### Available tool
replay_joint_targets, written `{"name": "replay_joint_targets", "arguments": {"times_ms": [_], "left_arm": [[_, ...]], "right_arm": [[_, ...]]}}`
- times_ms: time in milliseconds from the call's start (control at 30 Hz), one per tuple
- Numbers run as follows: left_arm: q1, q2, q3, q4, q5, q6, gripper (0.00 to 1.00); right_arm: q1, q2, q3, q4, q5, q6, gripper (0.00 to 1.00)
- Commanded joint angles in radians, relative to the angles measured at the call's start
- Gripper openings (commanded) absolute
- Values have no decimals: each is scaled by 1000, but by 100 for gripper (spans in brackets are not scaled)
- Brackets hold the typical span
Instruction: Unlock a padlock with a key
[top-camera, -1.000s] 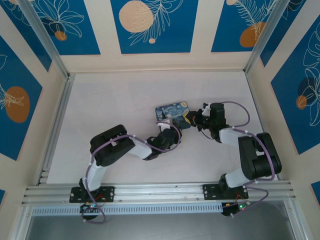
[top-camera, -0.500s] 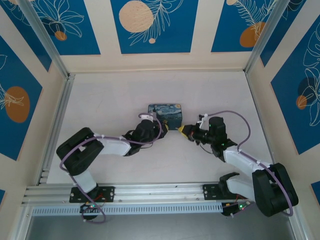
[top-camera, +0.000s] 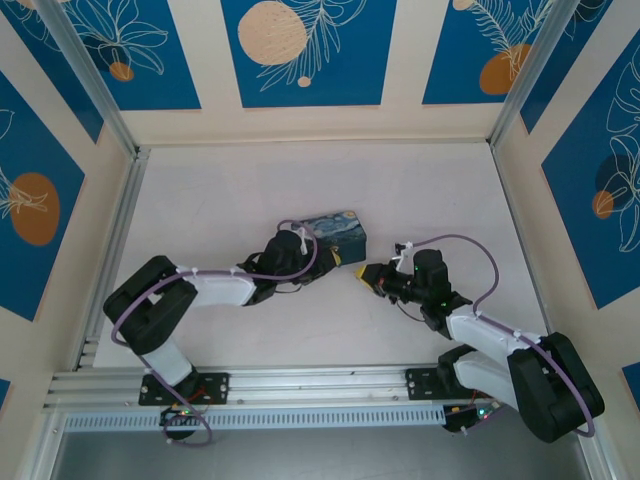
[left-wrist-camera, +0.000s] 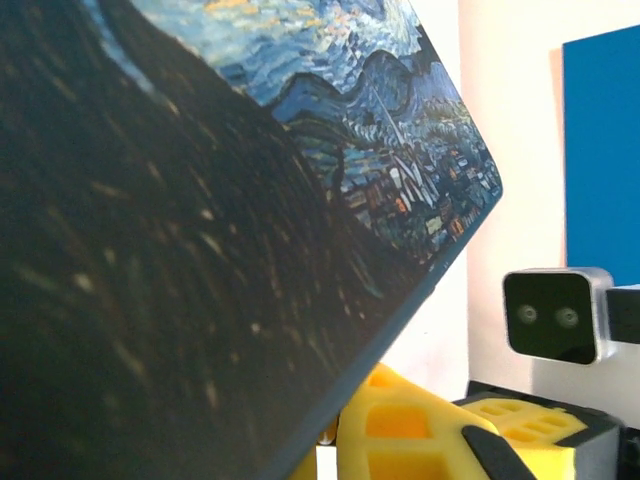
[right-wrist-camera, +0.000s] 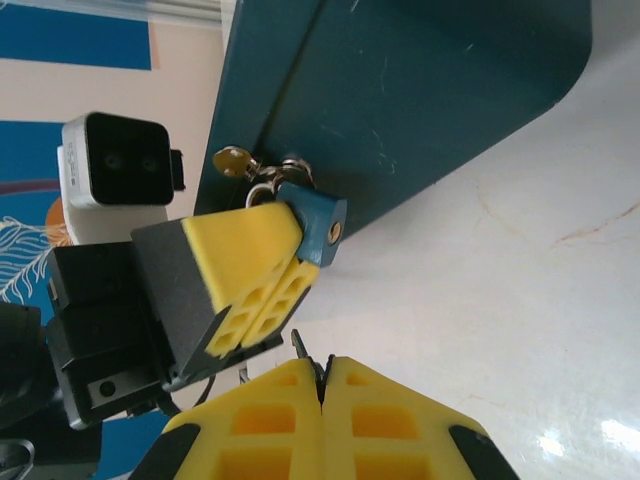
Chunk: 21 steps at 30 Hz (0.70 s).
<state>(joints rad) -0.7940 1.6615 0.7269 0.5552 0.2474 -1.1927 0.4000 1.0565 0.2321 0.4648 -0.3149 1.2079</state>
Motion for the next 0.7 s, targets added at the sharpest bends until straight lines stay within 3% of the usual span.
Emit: {"name": "replay_joint_targets", "arguments": {"times_ms": [0,467,667], "left_arm": [[9,11,-24,157,54,-114,0],[30,25,-111,415,47,-362,0],[44,10,-116,431,78,-383,0]], "right_arm": [[6,-1,-26,43,37,31,0],[13,-1,-48,150,82,123,0],[13,-2,-47,222,41,103,0]]}}
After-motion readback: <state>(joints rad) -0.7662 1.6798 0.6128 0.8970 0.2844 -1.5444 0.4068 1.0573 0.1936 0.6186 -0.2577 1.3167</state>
